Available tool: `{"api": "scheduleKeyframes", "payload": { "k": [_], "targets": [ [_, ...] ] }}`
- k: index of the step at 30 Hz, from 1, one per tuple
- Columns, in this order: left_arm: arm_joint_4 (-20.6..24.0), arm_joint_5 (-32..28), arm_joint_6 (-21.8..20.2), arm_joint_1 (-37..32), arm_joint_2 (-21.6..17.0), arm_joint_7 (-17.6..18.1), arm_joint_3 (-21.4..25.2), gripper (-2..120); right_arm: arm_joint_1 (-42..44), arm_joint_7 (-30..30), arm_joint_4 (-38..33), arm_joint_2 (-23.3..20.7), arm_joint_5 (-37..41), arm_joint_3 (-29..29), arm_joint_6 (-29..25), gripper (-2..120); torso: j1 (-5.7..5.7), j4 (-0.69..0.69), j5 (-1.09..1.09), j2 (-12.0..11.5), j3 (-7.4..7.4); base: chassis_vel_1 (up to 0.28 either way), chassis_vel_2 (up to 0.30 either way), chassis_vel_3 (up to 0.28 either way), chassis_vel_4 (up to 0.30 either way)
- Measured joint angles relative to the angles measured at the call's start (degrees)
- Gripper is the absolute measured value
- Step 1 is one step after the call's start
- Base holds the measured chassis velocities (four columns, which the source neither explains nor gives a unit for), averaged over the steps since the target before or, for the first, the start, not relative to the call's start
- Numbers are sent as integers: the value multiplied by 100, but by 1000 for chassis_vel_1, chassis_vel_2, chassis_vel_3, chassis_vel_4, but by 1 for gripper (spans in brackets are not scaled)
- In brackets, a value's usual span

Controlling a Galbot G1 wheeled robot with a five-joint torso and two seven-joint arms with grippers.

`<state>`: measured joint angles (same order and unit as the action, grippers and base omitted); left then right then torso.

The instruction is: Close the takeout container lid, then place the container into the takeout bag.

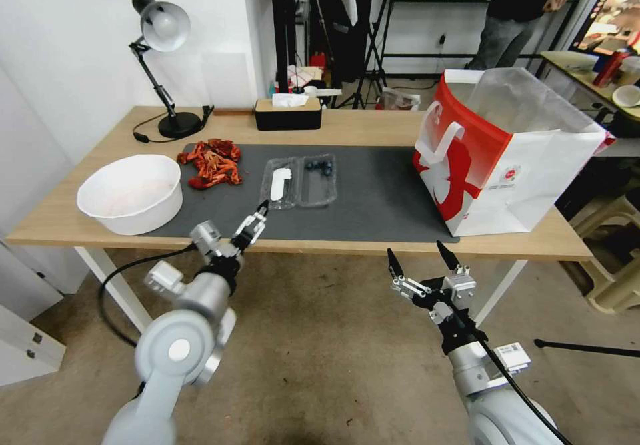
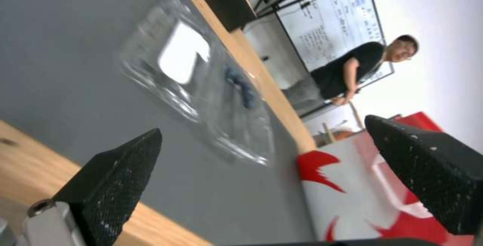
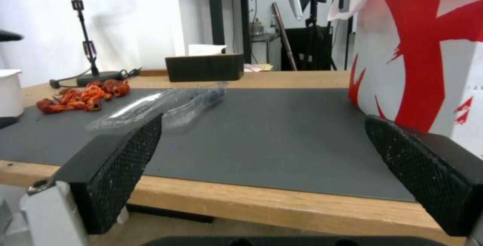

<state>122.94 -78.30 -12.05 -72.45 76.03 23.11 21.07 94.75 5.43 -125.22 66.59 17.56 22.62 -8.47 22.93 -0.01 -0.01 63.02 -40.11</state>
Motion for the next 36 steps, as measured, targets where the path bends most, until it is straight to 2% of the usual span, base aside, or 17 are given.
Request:
{"api": "scheduleKeyframes", "payload": {
  "k": [3, 13, 21, 36],
  "targets": [
    [-197, -248, 20, 297, 26, 59, -170, 100, 97, -12, -17, 43, -41, 22, 1, 100, 0, 1, 1, 0, 0, 0, 0, 0, 0],
    [-824, -257, 35, 1221, 176, 264, -596, 100, 253, -33, -17, 116, -153, 52, -8, 100, 0, 0, 2, 0, 0, 0, 0, 0, 0],
    [-1219, -150, -61, 1533, 233, 493, -772, 100, 275, -36, 39, 149, -182, 104, -32, 100, 0, 1, 1, 0, 1, 0, 0, 0, 0],
    [-1854, 75, -74, 1884, 327, 691, -908, 100, 141, -37, 218, 163, -183, 102, -53, 100, -1, 1, 1, 1, 0, 0, 0, 0, 0]
  ]
}}
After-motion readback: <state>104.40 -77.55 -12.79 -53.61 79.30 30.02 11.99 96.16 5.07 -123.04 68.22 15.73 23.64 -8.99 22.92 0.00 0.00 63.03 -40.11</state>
